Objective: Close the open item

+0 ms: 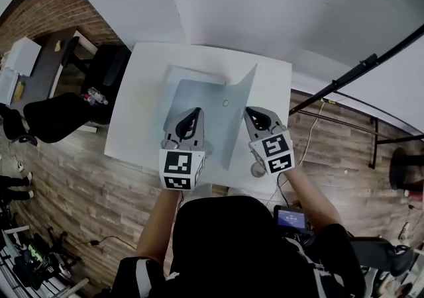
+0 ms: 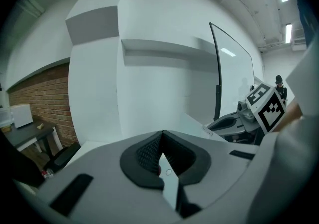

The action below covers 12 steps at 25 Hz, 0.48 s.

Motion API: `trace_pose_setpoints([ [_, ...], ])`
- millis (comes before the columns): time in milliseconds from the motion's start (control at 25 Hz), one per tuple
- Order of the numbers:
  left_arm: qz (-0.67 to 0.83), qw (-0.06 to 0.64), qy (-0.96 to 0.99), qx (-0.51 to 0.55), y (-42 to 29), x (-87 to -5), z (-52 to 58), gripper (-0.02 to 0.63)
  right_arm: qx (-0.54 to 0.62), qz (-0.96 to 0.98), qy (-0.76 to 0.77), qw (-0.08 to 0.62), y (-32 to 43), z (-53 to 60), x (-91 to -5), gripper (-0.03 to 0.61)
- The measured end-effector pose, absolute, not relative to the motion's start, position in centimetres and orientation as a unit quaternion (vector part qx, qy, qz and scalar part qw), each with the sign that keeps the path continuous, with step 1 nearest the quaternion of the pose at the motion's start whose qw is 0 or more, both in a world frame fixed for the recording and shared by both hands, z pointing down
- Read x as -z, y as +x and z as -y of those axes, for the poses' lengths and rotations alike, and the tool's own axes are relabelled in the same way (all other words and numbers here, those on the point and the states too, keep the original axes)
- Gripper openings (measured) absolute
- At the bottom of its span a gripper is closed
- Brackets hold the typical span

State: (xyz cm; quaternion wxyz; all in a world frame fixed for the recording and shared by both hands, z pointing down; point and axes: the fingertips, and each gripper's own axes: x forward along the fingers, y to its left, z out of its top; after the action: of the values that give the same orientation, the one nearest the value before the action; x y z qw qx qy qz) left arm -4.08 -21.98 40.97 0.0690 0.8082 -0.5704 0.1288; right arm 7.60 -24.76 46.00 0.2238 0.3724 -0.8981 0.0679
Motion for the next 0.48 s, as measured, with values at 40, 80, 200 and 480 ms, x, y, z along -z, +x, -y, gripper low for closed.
trace_pose_setpoints([
  [40, 0.576, 0.069, 0.805, -0.127, -4.6, -40.8, 21.9, 0.010, -0.064, 0.901, 0.367, 0.222, 7.0, 24.8, -45.7, 0.038],
  [80, 0.581, 0.068, 0.801, -0.125, -5.2, -40.7, 21.9, 0.011, -0.061, 0.904, 0.361, 0.220, 6.4, 24.9, -45.5, 0.038],
  [200, 0.597, 0.070, 0.790, -0.121, -6.8, -40.6, 21.6, 0.011, -0.053, 0.912, 0.345, 0.215, 4.6, 25.1, -44.9, 0.038],
  [480, 0.621, 0.078, 0.773, -0.108, -9.5, -40.5, 20.8, 0.011, -0.042, 0.927, 0.308, 0.207, 1.1, 25.4, -44.2, 0.038],
])
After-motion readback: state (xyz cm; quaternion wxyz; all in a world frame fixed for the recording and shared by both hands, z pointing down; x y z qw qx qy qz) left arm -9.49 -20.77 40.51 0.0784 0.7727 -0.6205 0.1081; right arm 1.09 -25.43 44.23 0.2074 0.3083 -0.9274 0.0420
